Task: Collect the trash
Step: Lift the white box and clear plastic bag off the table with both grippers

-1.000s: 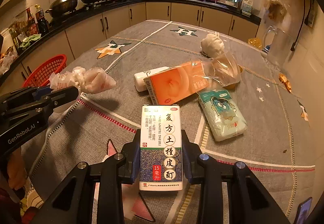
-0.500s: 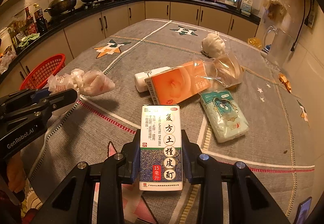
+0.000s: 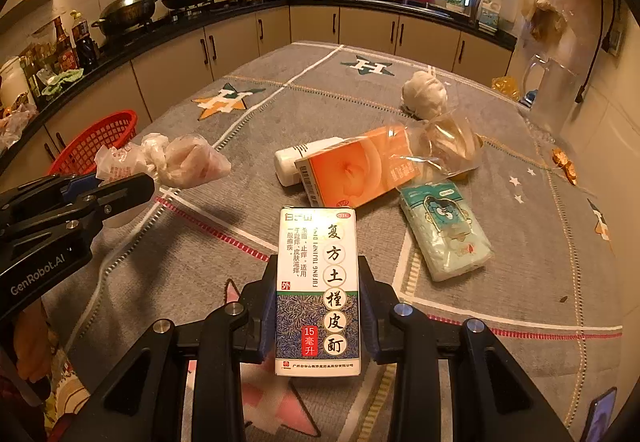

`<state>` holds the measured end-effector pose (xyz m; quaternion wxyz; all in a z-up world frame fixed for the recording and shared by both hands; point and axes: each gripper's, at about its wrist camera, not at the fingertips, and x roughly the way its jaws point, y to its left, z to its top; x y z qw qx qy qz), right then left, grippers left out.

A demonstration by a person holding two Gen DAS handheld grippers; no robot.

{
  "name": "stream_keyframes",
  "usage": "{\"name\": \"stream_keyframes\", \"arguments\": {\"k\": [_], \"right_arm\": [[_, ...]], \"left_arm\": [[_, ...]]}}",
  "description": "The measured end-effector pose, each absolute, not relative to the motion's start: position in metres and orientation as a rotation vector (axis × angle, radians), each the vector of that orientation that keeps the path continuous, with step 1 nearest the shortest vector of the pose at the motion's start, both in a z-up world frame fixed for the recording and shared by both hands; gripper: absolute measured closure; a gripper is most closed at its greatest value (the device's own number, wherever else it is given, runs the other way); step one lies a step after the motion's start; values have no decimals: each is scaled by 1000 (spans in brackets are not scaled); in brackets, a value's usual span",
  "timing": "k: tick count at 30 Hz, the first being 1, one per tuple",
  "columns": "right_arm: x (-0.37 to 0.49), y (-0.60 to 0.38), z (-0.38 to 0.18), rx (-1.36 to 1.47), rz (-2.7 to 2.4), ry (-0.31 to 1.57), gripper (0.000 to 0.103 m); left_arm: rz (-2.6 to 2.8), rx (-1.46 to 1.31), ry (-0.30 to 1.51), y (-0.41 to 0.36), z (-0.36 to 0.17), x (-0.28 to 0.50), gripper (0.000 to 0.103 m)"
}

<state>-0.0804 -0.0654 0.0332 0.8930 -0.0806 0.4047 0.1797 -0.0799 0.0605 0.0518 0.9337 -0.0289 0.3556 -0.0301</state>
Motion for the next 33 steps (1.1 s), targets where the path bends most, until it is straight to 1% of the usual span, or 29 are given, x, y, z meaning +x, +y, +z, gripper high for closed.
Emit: {"name": "stream_keyframes", "arguments": {"k": [15, 33], "right_arm": [[-127, -76, 66, -154, 357, 757, 66], [-156, -85, 76, -112, 411, 707, 66]], "left_arm": [[-83, -48, 615, 48, 95, -129, 75], [-56, -26, 589, 39, 108, -159, 75]]}}
